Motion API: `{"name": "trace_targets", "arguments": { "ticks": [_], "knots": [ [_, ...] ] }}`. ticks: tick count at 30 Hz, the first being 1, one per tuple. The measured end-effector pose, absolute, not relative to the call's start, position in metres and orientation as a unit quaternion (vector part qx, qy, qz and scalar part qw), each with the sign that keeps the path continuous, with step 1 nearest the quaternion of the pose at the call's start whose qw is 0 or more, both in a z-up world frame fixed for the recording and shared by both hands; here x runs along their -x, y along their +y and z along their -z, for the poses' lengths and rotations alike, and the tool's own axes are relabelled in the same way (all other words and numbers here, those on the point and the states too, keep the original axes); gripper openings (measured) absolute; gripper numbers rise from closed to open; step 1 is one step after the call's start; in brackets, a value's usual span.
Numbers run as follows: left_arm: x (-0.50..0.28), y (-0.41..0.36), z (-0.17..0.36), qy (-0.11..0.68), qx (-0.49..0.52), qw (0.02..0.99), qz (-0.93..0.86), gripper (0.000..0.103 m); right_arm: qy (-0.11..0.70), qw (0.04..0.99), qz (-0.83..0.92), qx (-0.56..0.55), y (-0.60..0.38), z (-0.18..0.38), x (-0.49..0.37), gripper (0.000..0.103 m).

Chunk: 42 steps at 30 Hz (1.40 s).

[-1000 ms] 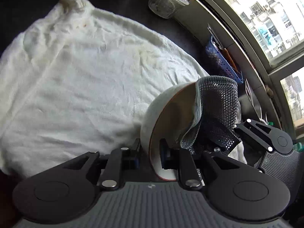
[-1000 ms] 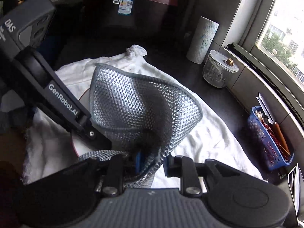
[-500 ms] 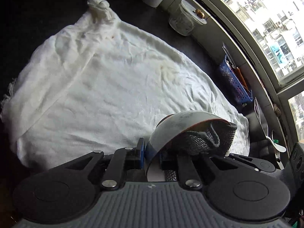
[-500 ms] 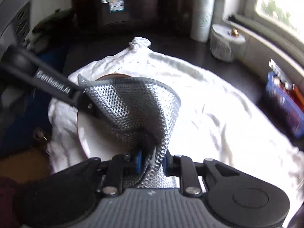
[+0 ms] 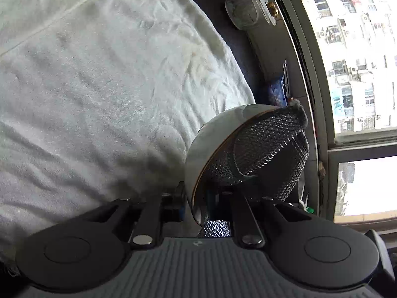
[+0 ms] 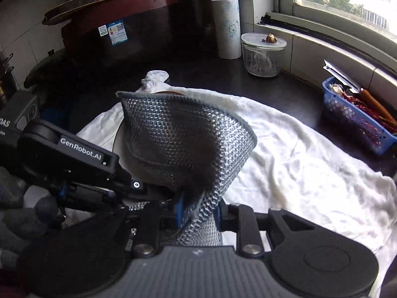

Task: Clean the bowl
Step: 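Hold the bowl with the left gripper while the right gripper scrubs inside with the pad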

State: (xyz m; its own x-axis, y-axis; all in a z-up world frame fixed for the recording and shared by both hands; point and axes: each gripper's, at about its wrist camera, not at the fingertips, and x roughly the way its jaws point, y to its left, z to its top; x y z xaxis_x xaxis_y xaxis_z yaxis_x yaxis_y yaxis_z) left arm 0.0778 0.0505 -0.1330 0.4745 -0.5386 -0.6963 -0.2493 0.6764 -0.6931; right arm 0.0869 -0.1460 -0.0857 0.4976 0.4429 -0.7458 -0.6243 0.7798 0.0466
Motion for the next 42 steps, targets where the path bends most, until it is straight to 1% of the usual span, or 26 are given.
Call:
{"name": "trace_targets", "arguments": {
  "ticks": [2,5,9,10,12,14,17,18,19,20,21,25,28,30,33,35,37,40,42],
  "knots": [
    [-0.079,0.041,0.12,0.514,0.315,0.792,0.096,0.018,0.374,0.859,-0.308,0.165,-0.143,0.09,-0.082,0.028],
    [-0.079,0.031,0.101,0.516,0.213,0.824,0.096,0.018,0.341,0.855,-0.316,0.232,-0.137,0.092,-0.072,0.027],
    [-0.079,0.026,0.074,0.484,0.09,0.865,0.098,0.019,0.307,0.838,-0.336,0.301,-0.133,0.095,-0.061,0.025],
    [-0.078,0.024,0.07,0.475,0.058,0.872,0.103,0.014,0.3,0.835,-0.339,0.312,-0.132,0.095,-0.059,0.025],
    [-0.078,0.026,0.069,0.473,0.066,0.872,0.111,0.007,0.285,0.829,-0.343,0.337,-0.128,0.096,-0.058,0.025],
    [-0.075,0.026,0.069,0.464,0.075,0.876,0.108,0.007,0.288,0.827,-0.345,0.336,-0.127,0.094,-0.06,0.025],
    [-0.07,0.033,0.072,0.459,0.125,0.875,0.092,0.007,0.339,0.834,-0.34,0.272,-0.131,0.092,-0.076,0.024],
    [-0.068,0.039,0.076,0.46,0.154,0.871,0.082,0.007,0.384,0.836,-0.336,0.204,-0.139,0.091,-0.09,0.021],
    [-0.067,0.042,0.079,0.461,0.172,0.867,0.076,0.007,0.407,0.834,-0.335,0.163,-0.143,0.092,-0.097,0.02],
    [-0.066,0.046,0.083,0.464,0.193,0.862,0.07,0.007,0.441,0.829,-0.329,0.099,-0.15,0.093,-0.107,0.019],
    [-0.064,0.049,0.088,0.466,0.215,0.856,0.063,0.007,0.458,0.824,-0.326,0.063,-0.154,0.096,-0.112,0.019],
    [-0.056,0.065,0.111,0.47,0.319,0.821,0.05,0.007,0.504,0.804,-0.311,-0.044,-0.162,0.111,-0.12,0.02],
    [-0.054,0.075,0.133,0.474,0.417,0.774,0.053,0.007,0.506,0.803,-0.307,-0.067,-0.165,0.113,-0.12,0.02],
    [-0.053,0.077,0.145,0.472,0.473,0.741,0.062,0.007,0.515,0.795,-0.302,-0.108,-0.172,0.117,-0.125,0.02],
    [-0.053,0.079,0.153,0.468,0.521,0.711,0.067,0.007,0.51,0.795,-0.302,-0.13,-0.175,0.111,-0.12,0.02],
    [-0.056,0.076,0.152,0.471,0.517,0.711,0.074,0.007,0.498,0.806,-0.302,-0.103,-0.171,0.103,-0.113,0.021],
    [-0.06,0.07,0.145,0.479,0.478,0.732,0.082,0.009,0.488,0.816,-0.299,-0.085,-0.169,0.097,-0.109,0.02],
    [-0.067,0.055,0.122,0.492,0.368,0.785,0.086,0.012,0.475,0.828,-0.293,-0.049,-0.166,0.097,-0.108,0.019],
    [-0.069,0.045,0.104,0.486,0.276,0.825,0.087,0.012,0.457,0.84,-0.293,-0.007,-0.161,0.093,-0.106,0.017]
  ]
}}
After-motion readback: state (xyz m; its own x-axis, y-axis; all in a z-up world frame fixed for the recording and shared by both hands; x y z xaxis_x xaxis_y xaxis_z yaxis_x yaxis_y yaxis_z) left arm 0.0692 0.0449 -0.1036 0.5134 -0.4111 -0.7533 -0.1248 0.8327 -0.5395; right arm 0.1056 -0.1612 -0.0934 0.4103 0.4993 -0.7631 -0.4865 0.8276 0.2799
